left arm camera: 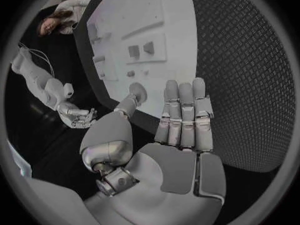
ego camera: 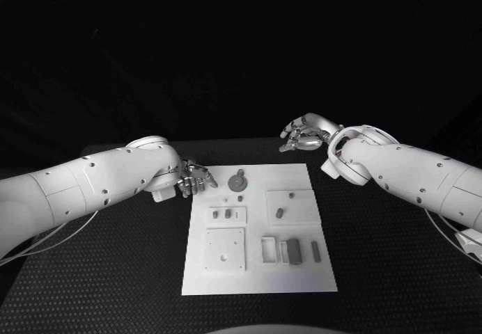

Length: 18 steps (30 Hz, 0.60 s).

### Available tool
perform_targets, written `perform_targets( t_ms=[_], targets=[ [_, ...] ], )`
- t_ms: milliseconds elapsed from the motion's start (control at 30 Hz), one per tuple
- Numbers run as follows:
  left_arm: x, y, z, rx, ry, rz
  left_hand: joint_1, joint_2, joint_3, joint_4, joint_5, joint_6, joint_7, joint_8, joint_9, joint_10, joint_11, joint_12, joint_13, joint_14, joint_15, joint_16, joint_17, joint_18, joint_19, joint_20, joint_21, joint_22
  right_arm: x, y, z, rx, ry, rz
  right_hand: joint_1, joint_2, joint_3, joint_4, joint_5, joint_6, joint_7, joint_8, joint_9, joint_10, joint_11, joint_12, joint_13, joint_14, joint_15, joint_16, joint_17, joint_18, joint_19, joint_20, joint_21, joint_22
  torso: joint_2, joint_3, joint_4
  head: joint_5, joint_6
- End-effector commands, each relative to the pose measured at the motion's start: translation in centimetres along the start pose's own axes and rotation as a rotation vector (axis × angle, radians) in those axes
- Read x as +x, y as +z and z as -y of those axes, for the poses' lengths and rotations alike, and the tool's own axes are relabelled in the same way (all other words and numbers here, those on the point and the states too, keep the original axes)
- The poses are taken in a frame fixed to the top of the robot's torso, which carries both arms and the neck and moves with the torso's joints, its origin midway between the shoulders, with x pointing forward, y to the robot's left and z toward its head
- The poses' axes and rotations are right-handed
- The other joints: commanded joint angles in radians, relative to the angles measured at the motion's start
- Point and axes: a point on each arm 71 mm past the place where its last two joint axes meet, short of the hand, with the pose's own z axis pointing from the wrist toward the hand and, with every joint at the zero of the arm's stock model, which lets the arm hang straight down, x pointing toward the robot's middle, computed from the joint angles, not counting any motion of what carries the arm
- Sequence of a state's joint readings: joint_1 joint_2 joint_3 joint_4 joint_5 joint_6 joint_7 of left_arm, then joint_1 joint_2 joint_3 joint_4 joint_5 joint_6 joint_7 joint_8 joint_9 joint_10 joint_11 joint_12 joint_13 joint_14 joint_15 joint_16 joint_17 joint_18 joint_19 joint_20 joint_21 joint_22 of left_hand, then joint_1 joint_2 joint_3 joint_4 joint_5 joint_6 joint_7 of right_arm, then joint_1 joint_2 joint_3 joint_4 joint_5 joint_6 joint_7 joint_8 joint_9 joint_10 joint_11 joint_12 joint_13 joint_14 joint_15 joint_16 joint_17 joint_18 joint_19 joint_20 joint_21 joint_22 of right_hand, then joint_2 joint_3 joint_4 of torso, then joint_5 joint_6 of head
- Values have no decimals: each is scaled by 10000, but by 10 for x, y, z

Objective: Assemble the parts on the task board

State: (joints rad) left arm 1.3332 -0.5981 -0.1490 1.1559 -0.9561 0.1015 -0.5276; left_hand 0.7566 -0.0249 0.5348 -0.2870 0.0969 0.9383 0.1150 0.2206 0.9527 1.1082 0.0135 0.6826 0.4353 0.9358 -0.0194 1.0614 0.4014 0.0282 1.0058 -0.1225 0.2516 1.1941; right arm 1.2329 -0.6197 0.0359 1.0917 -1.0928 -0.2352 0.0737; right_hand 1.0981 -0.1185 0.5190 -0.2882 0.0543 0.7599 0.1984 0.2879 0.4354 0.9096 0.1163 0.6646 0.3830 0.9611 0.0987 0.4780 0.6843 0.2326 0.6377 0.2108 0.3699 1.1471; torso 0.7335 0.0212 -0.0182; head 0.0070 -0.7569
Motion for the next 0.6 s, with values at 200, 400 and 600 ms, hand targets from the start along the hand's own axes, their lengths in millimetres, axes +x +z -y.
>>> perform_targets(
  t_ms=[200, 400, 600],
  targets=[
    [7, -12, 39, 3812, 227, 2079, 2910, -463, 810, -19, -129, -178, 145, 138, -830, -668, 614, -1520, -634, -524, 611, -982, -248, -129, -454, 628, -702, -468, 1, -1, 2, -74, 48, -68, 97, 9, -81, 0, -43, -31, 168, 23, -18, -82, -2, -37, -11, -32, 21, -46, 18, -179, -60, -7, -23, 19, 11, 0, -1, -18, 209],
    [24, -17, 52, 5794, 1979, 3613, 3832, -769, 730, -31, -201, 57, 131, -65, -1607, -646, 834, -2565, -1153, -317, 585, -1000, -104, -14, -176, 634, -790, -560, 3, -2, 2, -83, 77, -64, 95, 14, -81, 1, -43, -30, 169, 24, -19, -83, -1, -36, -12, -32, 22, -50, 24, -179, -61, -6, -26, 21, -2, -11, 3, -19, 324],
    [49, -16, 56, 6942, 3015, 4123, 4121, -1012, 594, -18, -201, 284, 71, -226, -2101, -243, 877, -3517, -1499, 301, 298, -819, 123, 46, 446, 409, -640, -508, 3, -3, 4, -62, 110, 68, 108, 14, -77, -5, -38, -34, 180, 33, -33, -243, 59, -161, -102, -59, 41, -122, 90, -185, -97, 0, -72, 48, 10, 8, -35, -12, 461]
  ],
)
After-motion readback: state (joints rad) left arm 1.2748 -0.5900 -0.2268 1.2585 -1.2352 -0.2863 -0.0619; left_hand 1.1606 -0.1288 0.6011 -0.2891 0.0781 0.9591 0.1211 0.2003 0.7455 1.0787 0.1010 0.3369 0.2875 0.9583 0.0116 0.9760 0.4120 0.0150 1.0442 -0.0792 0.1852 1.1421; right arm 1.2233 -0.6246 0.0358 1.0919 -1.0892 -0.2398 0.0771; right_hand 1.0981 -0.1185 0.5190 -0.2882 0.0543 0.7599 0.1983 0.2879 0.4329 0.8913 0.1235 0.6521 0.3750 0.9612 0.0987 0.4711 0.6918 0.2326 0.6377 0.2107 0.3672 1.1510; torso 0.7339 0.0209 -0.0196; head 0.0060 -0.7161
